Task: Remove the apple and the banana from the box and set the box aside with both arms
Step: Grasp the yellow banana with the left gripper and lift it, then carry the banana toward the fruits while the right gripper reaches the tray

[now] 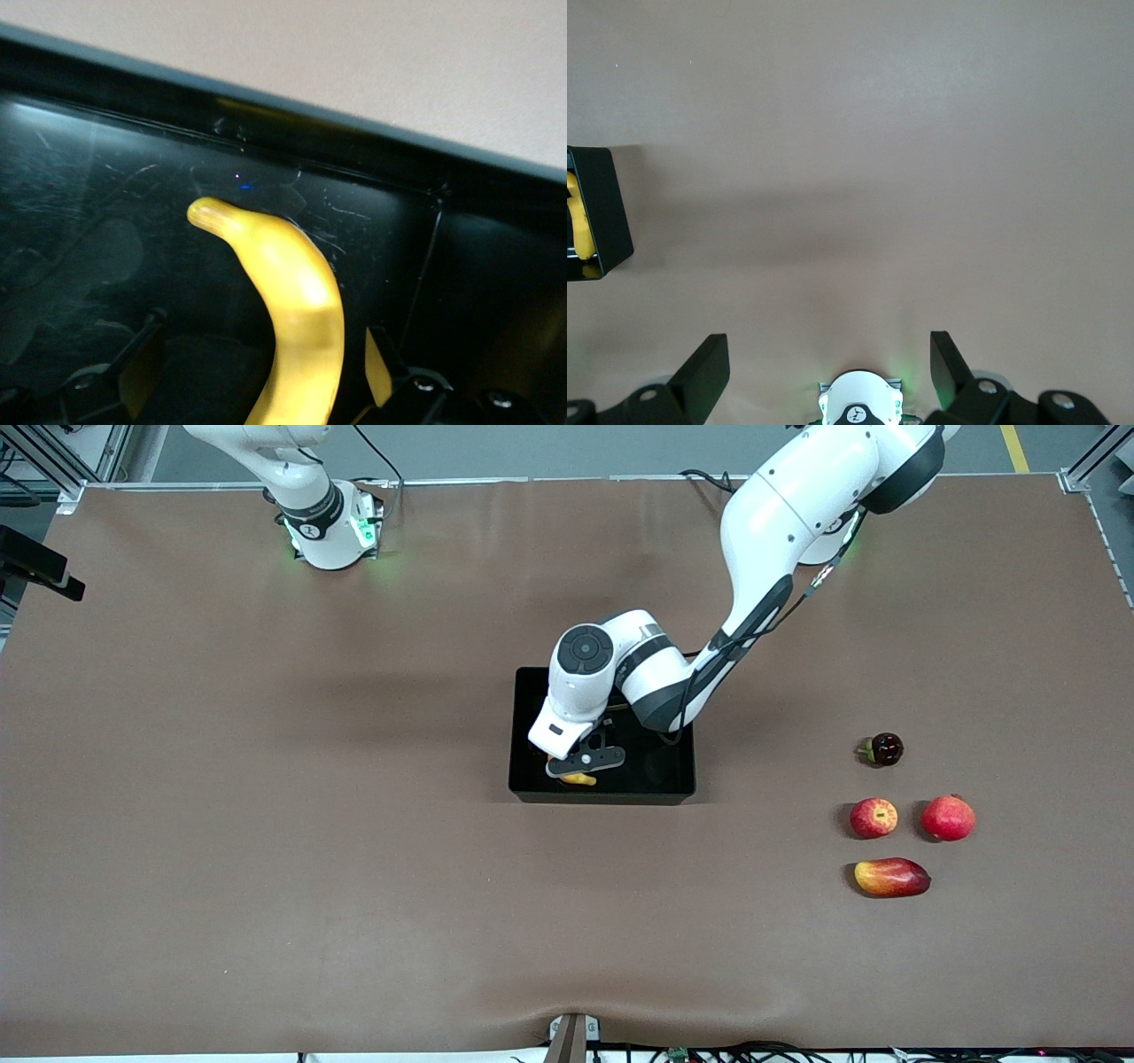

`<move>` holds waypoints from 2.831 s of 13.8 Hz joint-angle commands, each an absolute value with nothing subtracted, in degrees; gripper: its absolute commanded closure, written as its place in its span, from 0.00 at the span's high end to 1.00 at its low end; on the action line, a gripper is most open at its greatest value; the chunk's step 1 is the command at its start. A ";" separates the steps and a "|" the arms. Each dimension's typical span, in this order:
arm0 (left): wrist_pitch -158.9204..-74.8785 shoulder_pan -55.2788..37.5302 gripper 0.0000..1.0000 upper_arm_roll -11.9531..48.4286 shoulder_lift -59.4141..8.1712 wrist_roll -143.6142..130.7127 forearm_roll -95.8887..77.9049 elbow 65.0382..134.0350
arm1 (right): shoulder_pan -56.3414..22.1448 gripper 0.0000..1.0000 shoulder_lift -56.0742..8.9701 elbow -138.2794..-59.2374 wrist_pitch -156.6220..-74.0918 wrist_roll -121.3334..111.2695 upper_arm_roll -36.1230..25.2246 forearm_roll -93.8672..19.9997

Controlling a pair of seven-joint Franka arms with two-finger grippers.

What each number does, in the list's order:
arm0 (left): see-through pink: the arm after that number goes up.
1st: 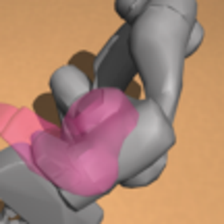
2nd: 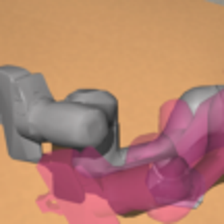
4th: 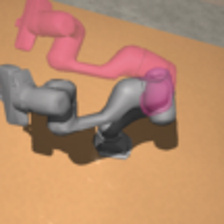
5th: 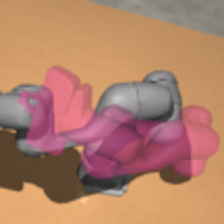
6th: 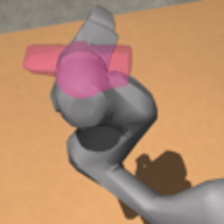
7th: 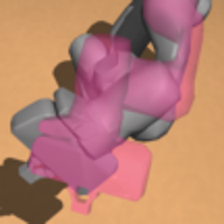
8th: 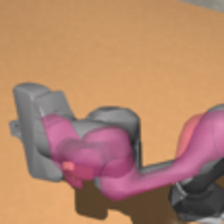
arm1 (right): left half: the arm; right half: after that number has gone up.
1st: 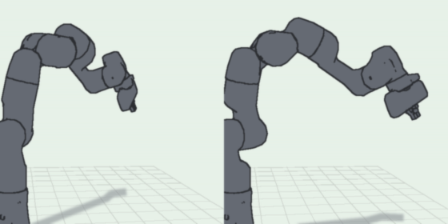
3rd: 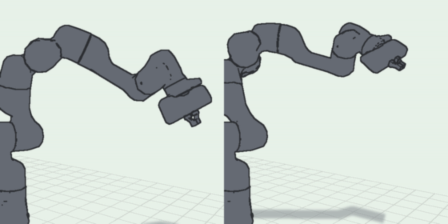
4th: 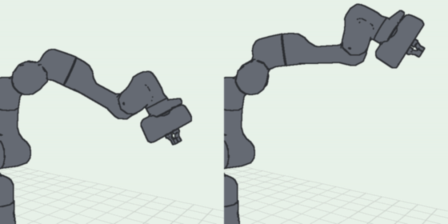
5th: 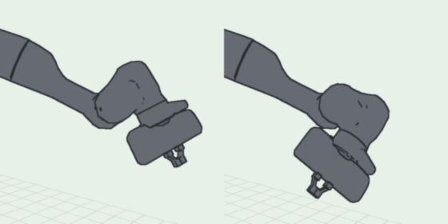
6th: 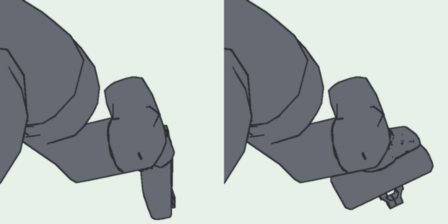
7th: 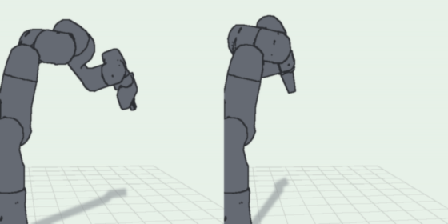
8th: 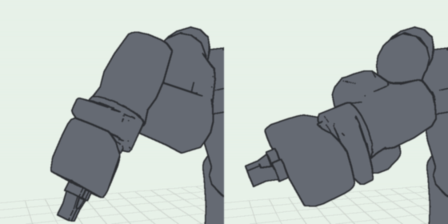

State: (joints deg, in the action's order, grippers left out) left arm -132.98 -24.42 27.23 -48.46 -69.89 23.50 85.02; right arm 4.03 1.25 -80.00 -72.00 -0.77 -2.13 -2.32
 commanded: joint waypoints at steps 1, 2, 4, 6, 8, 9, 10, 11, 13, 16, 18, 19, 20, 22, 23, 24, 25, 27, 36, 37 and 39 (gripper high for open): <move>-134.56 -27.06 1.00 25.32 -50.09 -70.84 24.79 83.23 | 5.27 1.00 2.02 -80.16 -72.07 -1.05 -1.41 -3.25; -134.73 -28.64 1.00 23.66 -50.36 -71.10 24.79 83.32 | 5.36 1.00 1.93 -80.24 -72.07 -1.05 -1.41 -3.25; -136.74 -30.67 1.00 21.45 -51.50 -71.37 24.61 83.23 | 5.36 1.00 1.93 -80.16 -72.07 -1.05 -1.41 -3.16; -140.52 -30.85 0.99 21.01 -52.90 -72.68 24.79 83.41 | 5.36 1.00 1.93 -80.16 -71.98 -1.05 -1.41 -3.25; -141.85 -31.81 0.44 20.05 -53.70 -72.77 24.79 83.32 | 5.36 1.00 1.93 -80.16 -71.98 -1.05 -1.41 -3.25; -141.86 -32.16 0.00 19.87 -53.53 -72.69 24.79 83.32 | 5.45 1.00 1.93 -80.16 -72.07 -1.05 -1.41 -3.16; -141.68 -32.25 0.00 19.86 -53.26 -73.21 24.79 83.41 | 5.45 1.00 1.85 -80.24 -72.07 -1.05 -1.41 -3.25; -141.24 -31.99 0.00 19.78 -52.74 -73.73 25.05 83.58 | 5.45 1.00 1.67 -80.16 -71.98 -1.05 -1.41 -3.25; -135.05 -32.08 0.00 18.99 -48.80 -75.40 25.05 83.68 | 5.45 1.00 1.67 -80.24 -71.98 -1.05 -1.41 -3.25; -128.60 -31.99 0.00 19.51 -42.64 -75.06 25.22 83.76 | 5.45 1.00 1.58 -80.16 -71.98 -1.05 -1.41 -3.16; -126.66 -31.99 0.00 19.77 -38.96 -74.80 25.05 83.67 | 5.19 1.00 -0.17 -80.16 -71.98 -1.05 -1.41 -3.08; -125.69 -31.56 0.00 19.78 -36.93 -74.45 24.96 83.67 | 5.10 1.00 -0.18 -80.16 -71.98 -1.05 -1.32 -3.08; -124.12 -31.03 0.00 19.69 -34.91 -73.49 24.61 83.67 | 5.01 1.00 -0.26 -80.16 -71.98 -0.97 -1.32 -3.16; -119.99 -27.36 0.00 19.77 -31.48 -68.84 24.08 83.93 | 4.92 1.00 -2.10 -80.16 -72.16 -2.01 -1.32 -3.08; -118.06 -25.68 0.00 19.78 -30.25 -66.21 24.08 84.11 | 4.83 1.00 -2.72 -80.16 -72.42 -3.33 -1.23 -2.99; -116.91 -23.84 0.00 19.78 -29.45 -62.96 24.08 84.46 | 4.40 1.00 -3.59 -80.07 -72.94 -3.60 -1.06 -2.81; -116.20 -21.82 0.00 19.86 -28.57 -59.36 23.65 85.51 | 3.52 1.00 -4.91 -80.07 -74.43 -3.60 -1.05 -3.16; -115.66 -16.99 0.00 19.78 -26.99 -50.67 23.29 89.46 | 1.33 1.00 -11.39 -80.07 -75.06 -3.34 -0.97 -3.25; -121.87 -1.61 0.00 19.69 -29.35 -31.49 25.48 100.44 | -13.96 1.00 -19.06 -80.51 -88.93 -1.33 -1.05 -12.82; -126.08 0.24 0.00 19.69 -29.79 -28.07 25.58 102.81 | -16.32 1.00 -20.29 -80.51 -90.42 3.47 -1.05 -12.92; -132.95 2.81 0.00 19.69 -30.41 -25.06 25.66 106.07 | -20.63 1.00 -22.93 -80.59 -93.85 14.10 -1.05 -12.92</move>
